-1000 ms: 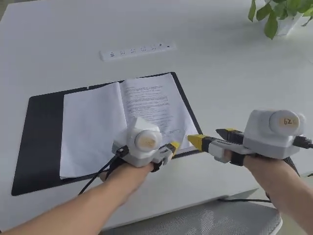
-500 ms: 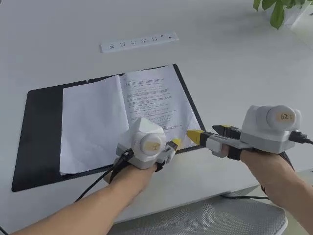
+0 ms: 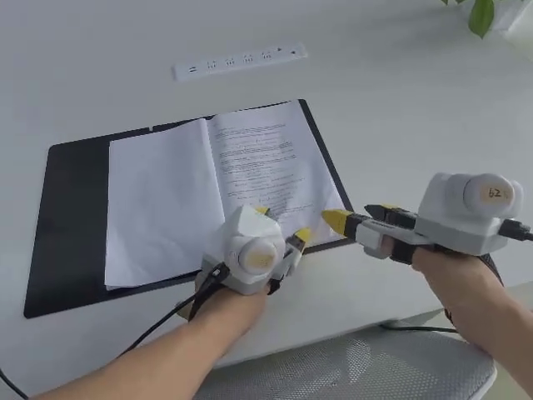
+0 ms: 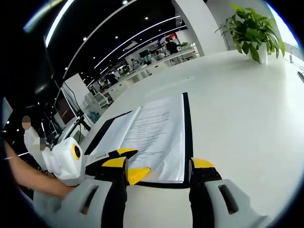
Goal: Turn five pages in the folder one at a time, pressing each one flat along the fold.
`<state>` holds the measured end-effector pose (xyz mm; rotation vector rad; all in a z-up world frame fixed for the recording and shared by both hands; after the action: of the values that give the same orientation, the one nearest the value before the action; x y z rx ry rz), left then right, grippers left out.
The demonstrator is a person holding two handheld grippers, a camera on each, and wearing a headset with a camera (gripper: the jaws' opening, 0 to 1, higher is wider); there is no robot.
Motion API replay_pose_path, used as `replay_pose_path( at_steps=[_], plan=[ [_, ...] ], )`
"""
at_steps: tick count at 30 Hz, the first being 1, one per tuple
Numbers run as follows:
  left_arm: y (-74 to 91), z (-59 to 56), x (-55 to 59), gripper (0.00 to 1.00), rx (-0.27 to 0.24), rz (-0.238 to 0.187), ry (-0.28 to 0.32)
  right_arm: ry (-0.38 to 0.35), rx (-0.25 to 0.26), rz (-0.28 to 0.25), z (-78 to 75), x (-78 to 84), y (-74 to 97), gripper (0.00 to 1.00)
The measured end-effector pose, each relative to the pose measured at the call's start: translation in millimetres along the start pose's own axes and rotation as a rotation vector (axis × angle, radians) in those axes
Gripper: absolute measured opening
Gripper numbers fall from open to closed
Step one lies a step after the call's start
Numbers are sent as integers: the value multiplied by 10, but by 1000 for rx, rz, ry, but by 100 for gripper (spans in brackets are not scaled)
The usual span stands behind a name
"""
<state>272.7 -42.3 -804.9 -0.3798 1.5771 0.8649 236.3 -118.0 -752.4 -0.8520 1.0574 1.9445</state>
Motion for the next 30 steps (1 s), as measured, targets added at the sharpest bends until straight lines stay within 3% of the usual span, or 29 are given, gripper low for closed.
replay_pose_path(
  at_steps=[2,4,5,8,18,22,30],
  plan=[
    [-3,1,3,34,-4,-2,6,0,2,3,-3,8,3,50],
    [8,121,4,19,-55,1,-9,-2,1,1,1,4,5,50],
    [4,121,11,15,-44,2,-5,-3,0,-2,6,0,3,50],
    [6,104,9,15,-25,3,-32,-5,-1,-2,14,3,-1,50],
    [-4,126,12,10,-45,14,-62,-9,-11,0,32,2,6,49],
    [-9,150,11,7,-56,19,-53,-12,-25,3,57,6,1,47],
    [-13,171,8,4,-97,21,49,-3,-49,14,98,33,-19,45]
  ],
)
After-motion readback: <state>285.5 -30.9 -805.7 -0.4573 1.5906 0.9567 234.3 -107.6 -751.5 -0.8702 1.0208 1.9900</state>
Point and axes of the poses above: the centre of the closed fingertips' face, and the gripper's own axes: y roughly backward along the fingers, z roughly to its left, x roughly out of its underside, the point moved 1 cm from there along y, roughly backward along the fingers, and after that the axes turned 8 degrees about -z, right-handed, at the moved point
